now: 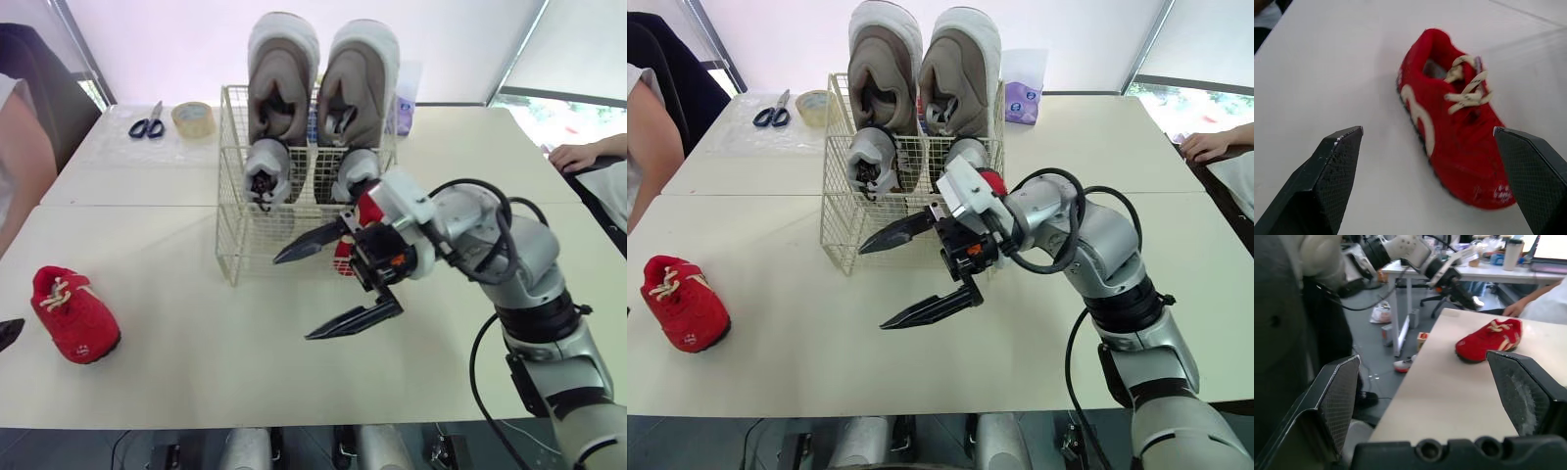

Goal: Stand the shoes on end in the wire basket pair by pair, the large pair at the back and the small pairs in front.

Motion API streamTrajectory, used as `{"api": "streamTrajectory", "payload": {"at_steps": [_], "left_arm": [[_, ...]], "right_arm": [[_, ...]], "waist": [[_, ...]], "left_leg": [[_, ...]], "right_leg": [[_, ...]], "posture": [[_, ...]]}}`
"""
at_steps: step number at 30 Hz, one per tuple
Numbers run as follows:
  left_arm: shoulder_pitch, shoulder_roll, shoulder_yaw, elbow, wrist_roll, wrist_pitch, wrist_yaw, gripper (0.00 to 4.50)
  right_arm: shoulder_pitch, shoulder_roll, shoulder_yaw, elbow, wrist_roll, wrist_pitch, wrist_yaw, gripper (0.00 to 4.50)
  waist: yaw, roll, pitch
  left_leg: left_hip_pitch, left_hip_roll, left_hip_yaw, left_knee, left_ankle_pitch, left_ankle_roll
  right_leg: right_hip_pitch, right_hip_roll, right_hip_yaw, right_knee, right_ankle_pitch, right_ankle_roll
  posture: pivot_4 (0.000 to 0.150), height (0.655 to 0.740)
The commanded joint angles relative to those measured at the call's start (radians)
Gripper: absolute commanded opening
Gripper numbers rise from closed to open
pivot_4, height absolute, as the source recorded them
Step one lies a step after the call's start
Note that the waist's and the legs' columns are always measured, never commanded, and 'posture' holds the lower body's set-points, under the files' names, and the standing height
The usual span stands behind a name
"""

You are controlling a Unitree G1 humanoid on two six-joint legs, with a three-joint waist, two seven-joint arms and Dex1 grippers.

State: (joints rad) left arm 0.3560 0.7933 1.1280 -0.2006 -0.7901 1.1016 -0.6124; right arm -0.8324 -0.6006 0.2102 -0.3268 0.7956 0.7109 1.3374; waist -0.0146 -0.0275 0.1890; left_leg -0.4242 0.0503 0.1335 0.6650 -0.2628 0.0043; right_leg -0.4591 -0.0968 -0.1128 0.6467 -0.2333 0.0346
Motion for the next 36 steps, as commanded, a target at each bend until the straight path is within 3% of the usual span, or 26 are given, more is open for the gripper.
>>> {"api": "streamTrajectory", "payload": {"at_steps": [1,11,14,20,22,29,33,36], "left_arm": [[-0.034,-0.019,-0.03,0.002,0.02,-0.031,0.049,4.41],[-0.175,-0.019,-0.224,0.14,0.124,-0.124,0.123,4.41],[-0.208,-0.022,-0.251,0.186,0.147,-0.148,0.135,3.55],[-0.25,-0.017,-0.277,0.216,0.154,-0.162,0.141,0.66],[-0.268,-0.016,-0.254,0.205,0.136,-0.153,0.145,0.06],[-0.47,0.023,-0.1,-0.035,0.018,-0.161,0.282,0.06],[-0.698,0.041,-0.218,-0.295,0.001,-0.275,0.379,0.06],[-0.86,-0.059,-0.353,-0.418,-0.036,-0.325,0.51,0.06]], "right_arm": [[-0.019,-0.018,-0.037,-0.013,0.03,0.014,0.023,4.5],[-0.03,-0.014,-0.029,0.003,-0.034,0.004,-0.005,4.5],[-0.029,-0.012,-0.034,0.006,-0.039,0.005,-0.023,4.5],[-0.029,-0.012,-0.041,0.015,-0.048,-0.001,-0.051,4.5],[-0.03,-0.014,-0.044,0.022,-0.051,-0.004,-0.056,4.5],[-0.063,-0.036,-0.122,0.096,-0.007,0.032,-0.067,4.5],[-0.135,-0.028,-0.245,0.199,0.102,0.124,-0.114,4.5],[-0.173,-0.048,-0.29,0.247,0.145,0.179,-0.116,4.5]], "waist": [[-0.003,-0.001,-0.001],[-0.002,-0.001,-0.001],[-0.002,-0.001,-0.001],[-0.002,-0.001,-0.001],[0.001,-0.001,-0.001],[0.004,-0.005,-0.002],[0.003,-0.006,-0.002],[0.002,-0.001,-0.003]], "left_leg": [[0.0,0.0,0.0,0.0,0.0,0.0],[-0.001,0.0,0.001,0.0,0.0,0.0],[-0.001,0.0,0.001,0.0,0.0,0.0],[-0.001,0.001,0.001,0.0,0.001,0.0],[-0.001,0.001,0.001,0.0,0.001,0.0],[-0.002,0.0,0.0,0.001,0.002,0.001],[-0.002,0.0,0.0,0.002,0.002,-0.001],[0.002,-0.002,0.002,0.002,0.004,0.001]], "right_leg": [[0.0,0.0,0.0,0.0,0.0,0.0],[0.001,0.0,-0.001,0.001,0.001,0.002],[0.001,0.0,-0.001,0.002,0.002,0.003],[0.001,0.0,-0.002,0.003,0.002,0.003],[0.001,0.0,-0.002,0.003,0.002,0.004],[0.002,0.0,-0.003,0.002,0.003,0.004],[0.004,0.0,-0.004,0.001,0.003,0.004],[0.009,-0.001,-0.003,-0.001,0.003,0.004]], "posture": [[0.15,0.7357],[0.15,0.7357],[0.15,0.7357],[0.15,0.7357],[0.15,0.7357],[0.15,0.7357],[0.15,0.7357],[0.15,0.7357]]}}
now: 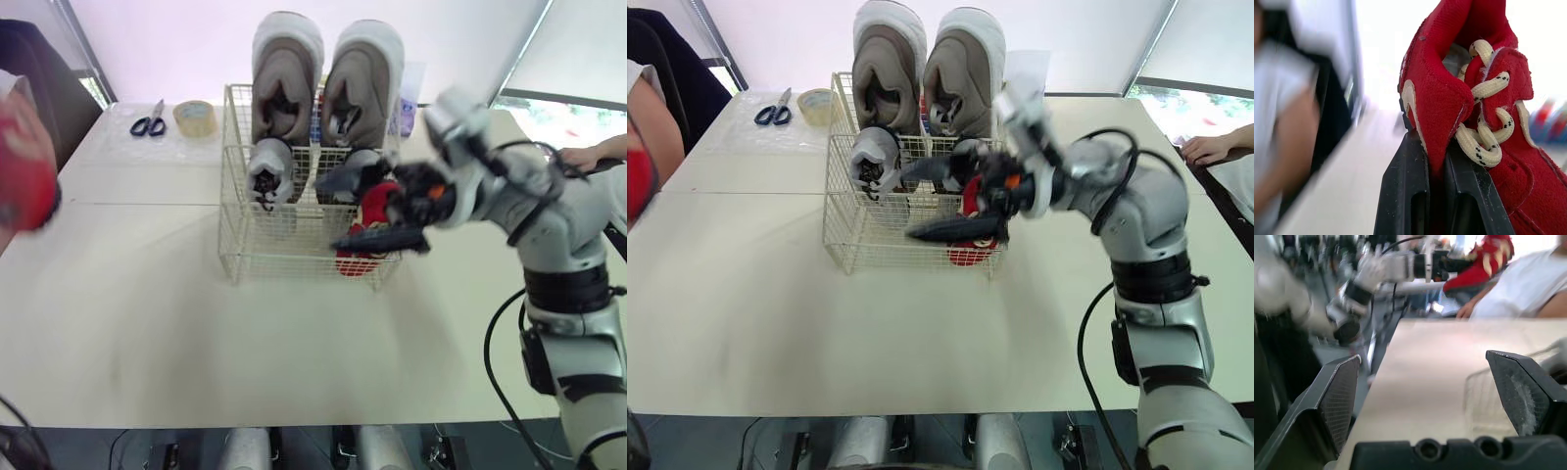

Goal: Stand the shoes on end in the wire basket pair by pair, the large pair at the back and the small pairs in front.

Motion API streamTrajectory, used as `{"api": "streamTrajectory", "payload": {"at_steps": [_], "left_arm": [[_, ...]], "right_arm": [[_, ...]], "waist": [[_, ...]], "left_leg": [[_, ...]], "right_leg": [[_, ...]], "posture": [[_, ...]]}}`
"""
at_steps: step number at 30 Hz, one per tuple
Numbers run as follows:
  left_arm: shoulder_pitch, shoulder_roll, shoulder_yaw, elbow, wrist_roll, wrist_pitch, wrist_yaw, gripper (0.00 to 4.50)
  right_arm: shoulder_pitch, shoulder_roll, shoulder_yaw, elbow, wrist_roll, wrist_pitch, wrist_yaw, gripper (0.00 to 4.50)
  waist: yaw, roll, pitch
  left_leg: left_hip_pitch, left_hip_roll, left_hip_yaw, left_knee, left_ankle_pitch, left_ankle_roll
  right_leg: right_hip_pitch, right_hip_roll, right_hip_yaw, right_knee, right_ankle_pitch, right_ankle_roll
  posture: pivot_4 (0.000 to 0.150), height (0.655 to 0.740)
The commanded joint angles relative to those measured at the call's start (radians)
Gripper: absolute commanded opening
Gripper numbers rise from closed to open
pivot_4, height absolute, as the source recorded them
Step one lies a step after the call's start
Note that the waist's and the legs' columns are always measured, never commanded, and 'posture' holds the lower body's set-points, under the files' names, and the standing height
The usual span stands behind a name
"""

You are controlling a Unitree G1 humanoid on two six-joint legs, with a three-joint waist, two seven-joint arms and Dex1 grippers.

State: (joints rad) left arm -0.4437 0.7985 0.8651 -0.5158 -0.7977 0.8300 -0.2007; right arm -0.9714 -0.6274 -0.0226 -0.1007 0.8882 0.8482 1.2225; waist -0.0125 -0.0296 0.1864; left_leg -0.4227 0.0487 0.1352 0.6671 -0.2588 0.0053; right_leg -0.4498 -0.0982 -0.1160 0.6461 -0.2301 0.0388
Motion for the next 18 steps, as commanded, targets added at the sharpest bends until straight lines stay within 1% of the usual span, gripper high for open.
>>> {"api": "streamTrajectory", "payload": {"at_steps": [1,2,4,5,7,12,15,18], "left_arm": [[-0.081,-0.095,-0.157,-0.152,0.014,-0.079,0.14,0.06],[-0.093,-0.127,-0.236,-0.204,0.072,-0.113,0.175,0.06],[-0.109,-0.187,-0.364,-0.272,0.15,-0.168,0.218,0.06],[-0.097,-0.199,-0.442,-0.296,0.198,-0.197,0.209,0.06],[-0.07,-0.231,-0.543,-0.31,0.265,-0.258,0.185,0.06],[0.082,-0.325,-0.697,-0.259,0.417,-0.467,0.112,0.06],[0.181,-0.387,-0.773,-0.196,0.522,-0.613,0.092,0.06],[0.213,-0.424,-0.833,-0.13,0.604,-0.722,0.067,0.06]], "right_arm": [[-0.038,-0.04,-0.067,0.024,0.07,0.072,0.008,4.5],[-0.036,-0.063,-0.077,0.024,0.091,0.108,0.015,4.5],[-0.027,-0.105,-0.084,0.028,0.107,0.158,0.018,4.5],[-0.013,-0.13,-0.081,0.024,0.101,0.176,0.017,4.5],[0.008,-0.164,-0.075,0.019,0.096,0.204,0.017,4.5],[0.129,-0.279,-0.077,-0.051,0.083,0.248,0.042,4.5],[0.229,-0.35,-0.144,-0.1,0.111,0.289,0.015,4.5],[0.295,-0.372,-0.2,-0.144,0.152,0.321,-0.03,4.5]], "waist": [[-0.001,0.001,0.0],[0.0,0.001,0.0],[-0.001,0.001,0.0],[0.001,0.001,0.0],[0.001,0.0,0.0],[0.004,0.0,0.0],[0.007,0.0,0.0],[0.02,0.0,0.0]], "left_leg": [[0.001,0.0,0.001,0.0,0.0,0.001],[0.003,0.0,0.001,-0.001,0.0,0.001],[0.003,0.001,0.001,-0.001,0.0,0.001],[0.003,0.001,0.001,0.0,0.0,0.001],[0.003,0.001,0.001,0.0,-0.001,0.003],[0.007,0.002,0.001,0.0,-0.002,0.006],[0.007,0.002,0.0,0.001,-0.002,0.006],[0.008,0.002,0.0,0.001,-0.003,0.006]], "right_leg": [[0.001,0.0,0.0,0.0,0.0,0.001],[0.002,0.001,0.0,0.0,0.001,0.001],[0.003,0.002,-0.001,0.0,0.001,0.002],[0.003,0.003,-0.001,0.0,0.001,0.002],[0.003,0.004,-0.001,0.001,0.001,0.002],[0.006,0.007,-0.001,0.0,0.001,0.003],[0.006,0.008,-0.001,0.0,0.001,0.003],[0.008,0.008,-0.001,-0.001,0.001,0.003]], "posture": [[0.15,0.7357],[0.15,0.7357],[0.15,0.7357],[0.15,0.7357],[0.15,0.7357],[0.15,0.7357],[0.15,0.7357],[0.15,0.7357]]}}
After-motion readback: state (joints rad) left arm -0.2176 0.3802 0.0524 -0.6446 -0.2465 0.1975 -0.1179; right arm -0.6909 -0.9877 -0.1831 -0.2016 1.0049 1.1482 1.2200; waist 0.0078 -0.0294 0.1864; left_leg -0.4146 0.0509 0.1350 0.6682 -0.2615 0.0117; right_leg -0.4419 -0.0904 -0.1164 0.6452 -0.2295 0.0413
